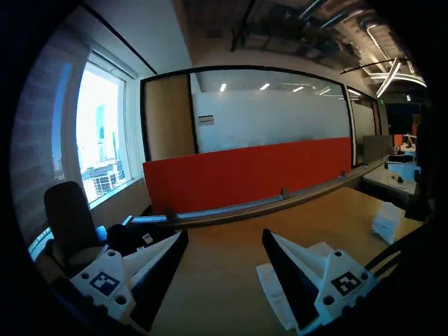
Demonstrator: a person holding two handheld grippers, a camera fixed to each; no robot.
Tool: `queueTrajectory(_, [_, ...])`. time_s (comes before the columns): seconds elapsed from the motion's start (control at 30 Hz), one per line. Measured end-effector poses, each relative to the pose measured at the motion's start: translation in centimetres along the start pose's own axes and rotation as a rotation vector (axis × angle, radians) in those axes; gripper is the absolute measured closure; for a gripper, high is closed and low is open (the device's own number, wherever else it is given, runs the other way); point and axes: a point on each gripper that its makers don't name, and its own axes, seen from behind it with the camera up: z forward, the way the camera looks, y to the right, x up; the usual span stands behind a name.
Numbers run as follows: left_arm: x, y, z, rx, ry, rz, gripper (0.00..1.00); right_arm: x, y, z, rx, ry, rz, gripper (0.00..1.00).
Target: Fold towel
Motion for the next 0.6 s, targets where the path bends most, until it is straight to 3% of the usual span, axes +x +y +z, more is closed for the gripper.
queueTrajectory(0.37, [-0.2,2.0,0.6,-0.103,-0.039,0.023,0.02,0.1,-2.2,0.3,0.126,-0.063,-0.064,0.00])
queueTrajectory(0.6, [-0.6,4.5,0.6,-0.223,-0.070,0.031,0.02,-0.8,-4.9,-0.4,0.268,-0.120,-0.106,0.00])
